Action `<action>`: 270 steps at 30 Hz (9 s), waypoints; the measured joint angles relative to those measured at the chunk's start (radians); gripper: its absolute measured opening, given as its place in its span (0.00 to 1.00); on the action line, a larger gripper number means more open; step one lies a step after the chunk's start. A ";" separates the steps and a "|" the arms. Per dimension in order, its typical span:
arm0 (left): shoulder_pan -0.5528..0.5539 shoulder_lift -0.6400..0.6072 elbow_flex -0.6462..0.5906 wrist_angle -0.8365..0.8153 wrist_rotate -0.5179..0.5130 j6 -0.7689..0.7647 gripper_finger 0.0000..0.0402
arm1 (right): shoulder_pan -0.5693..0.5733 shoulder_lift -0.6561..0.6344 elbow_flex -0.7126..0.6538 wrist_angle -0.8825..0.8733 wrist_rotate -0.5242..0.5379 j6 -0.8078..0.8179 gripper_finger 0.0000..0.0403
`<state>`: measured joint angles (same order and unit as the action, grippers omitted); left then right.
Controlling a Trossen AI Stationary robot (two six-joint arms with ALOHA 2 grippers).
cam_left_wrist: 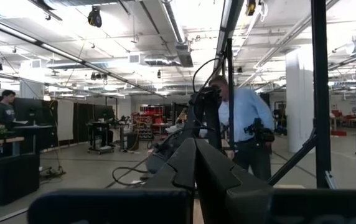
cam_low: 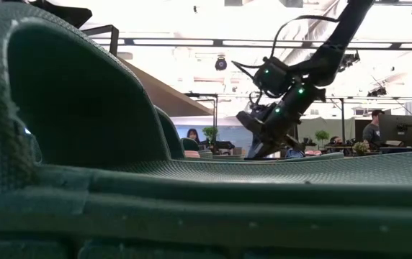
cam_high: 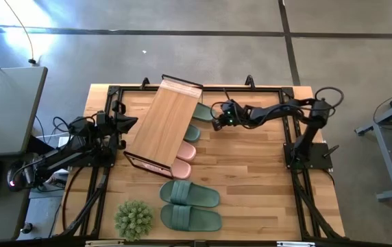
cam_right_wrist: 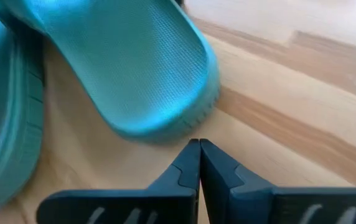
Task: Pick and place slides into the shelf
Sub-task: Put the green slide under the shelf, then adjust the slides under the shelf
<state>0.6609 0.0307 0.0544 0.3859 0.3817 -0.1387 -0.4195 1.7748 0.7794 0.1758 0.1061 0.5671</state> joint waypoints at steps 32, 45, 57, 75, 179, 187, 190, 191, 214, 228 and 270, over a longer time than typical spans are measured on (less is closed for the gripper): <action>0.000 0.000 0.000 0.000 -0.002 0.003 0.00 | -0.013 0.149 0.207 -0.025 -0.019 -0.007 0.00; 0.000 0.000 0.000 -0.001 -0.004 0.003 0.00 | -0.013 0.189 0.208 0.025 -0.044 0.027 0.00; 0.000 0.000 0.000 -0.026 -0.008 0.003 0.00 | 0.036 0.038 0.208 -0.183 -0.033 -0.037 0.00; 0.000 0.000 0.000 -0.038 -0.007 0.003 0.00 | 0.476 -0.113 -0.033 0.151 0.203 0.057 0.00; 0.000 0.000 0.000 -0.047 -0.010 0.001 0.00 | 0.530 0.222 0.220 0.144 0.125 -0.042 0.00; 0.000 -0.001 0.000 -0.047 -0.010 0.000 0.00 | 0.525 0.245 0.262 0.104 0.148 -0.044 0.00; 0.000 -0.001 0.000 -0.047 -0.010 0.000 0.00 | 0.519 0.245 0.262 0.100 0.154 -0.034 0.00; 0.000 -0.001 0.000 -0.047 -0.010 0.000 0.00 | 0.516 0.246 0.263 0.098 0.165 -0.034 0.00; 0.000 0.000 0.000 -0.046 -0.009 0.000 0.00 | 0.436 0.250 0.261 0.076 0.197 -0.010 0.00; 0.000 0.000 0.000 -0.047 -0.008 0.000 0.00 | 0.525 0.118 0.261 -0.086 0.067 -0.071 0.00; 0.000 0.000 0.023 -0.258 -0.046 0.048 0.00 | 0.622 0.236 0.261 0.098 0.014 -0.031 0.00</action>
<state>0.6609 0.0308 0.0775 0.1278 0.3355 -0.0907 0.2024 2.0106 1.0405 0.2741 0.1204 0.5362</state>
